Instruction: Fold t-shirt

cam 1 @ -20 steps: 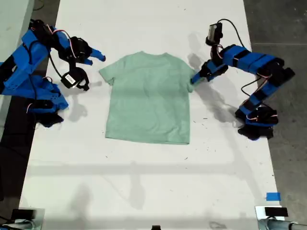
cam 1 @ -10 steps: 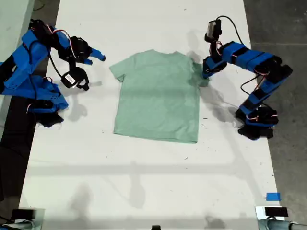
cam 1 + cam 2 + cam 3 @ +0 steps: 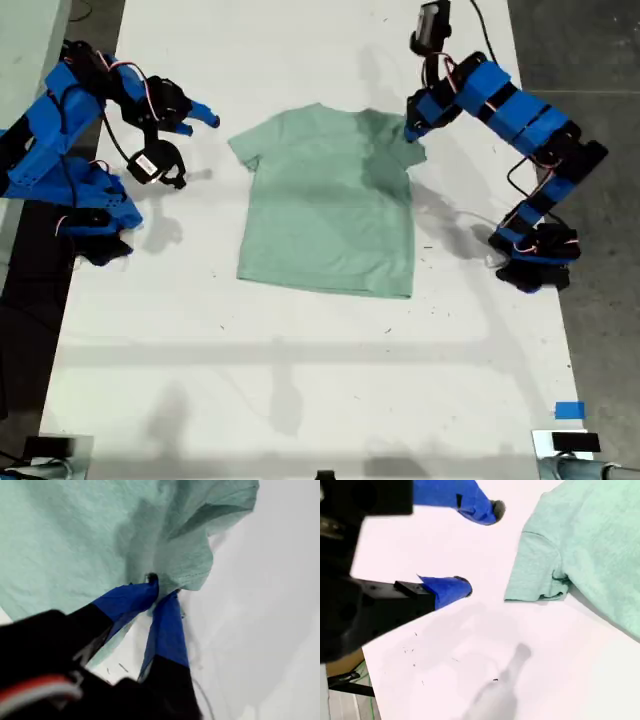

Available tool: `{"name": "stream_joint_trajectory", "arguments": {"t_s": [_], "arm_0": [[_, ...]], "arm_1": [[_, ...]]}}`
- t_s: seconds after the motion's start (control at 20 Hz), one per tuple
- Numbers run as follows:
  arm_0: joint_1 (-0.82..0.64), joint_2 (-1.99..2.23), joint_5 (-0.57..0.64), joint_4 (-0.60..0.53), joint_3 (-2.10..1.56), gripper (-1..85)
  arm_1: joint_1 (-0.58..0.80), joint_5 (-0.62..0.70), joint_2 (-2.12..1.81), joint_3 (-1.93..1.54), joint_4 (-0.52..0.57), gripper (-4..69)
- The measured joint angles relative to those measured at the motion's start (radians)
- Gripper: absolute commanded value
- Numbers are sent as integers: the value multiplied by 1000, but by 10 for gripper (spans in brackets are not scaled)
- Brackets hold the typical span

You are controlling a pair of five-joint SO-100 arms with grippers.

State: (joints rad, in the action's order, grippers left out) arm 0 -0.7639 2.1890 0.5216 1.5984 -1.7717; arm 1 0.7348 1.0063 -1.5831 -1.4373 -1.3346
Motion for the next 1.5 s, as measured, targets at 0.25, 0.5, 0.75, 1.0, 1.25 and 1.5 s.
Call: {"name": "stream_joint_trajectory", "arguments": {"t_s": [0.25, 0.5, 0.75, 1.0, 1.25, 1.5], "arm_0": [[-2, 0, 0, 0, -2, 238], [-8, 0, 0, 0, -15, 239], [-14, 0, 8, 0, -29, 240], [-18, 0, 9, 0, -41, 240], [-18, -5, 9, -18, -52, 242], [-18, -152, 9, -98, -51, 252]], "arm_1": [[-175, -118, 345, 402, -51, -8], [-242, -187, 601, 571, -11, -8], [-301, -245, 712, 575, 64, 368], [-304, -241, 620, 684, -60, 273], [-204, -193, 253, 643, -238, 229], [-173, -189, -48, 357, -249, 191]]}}
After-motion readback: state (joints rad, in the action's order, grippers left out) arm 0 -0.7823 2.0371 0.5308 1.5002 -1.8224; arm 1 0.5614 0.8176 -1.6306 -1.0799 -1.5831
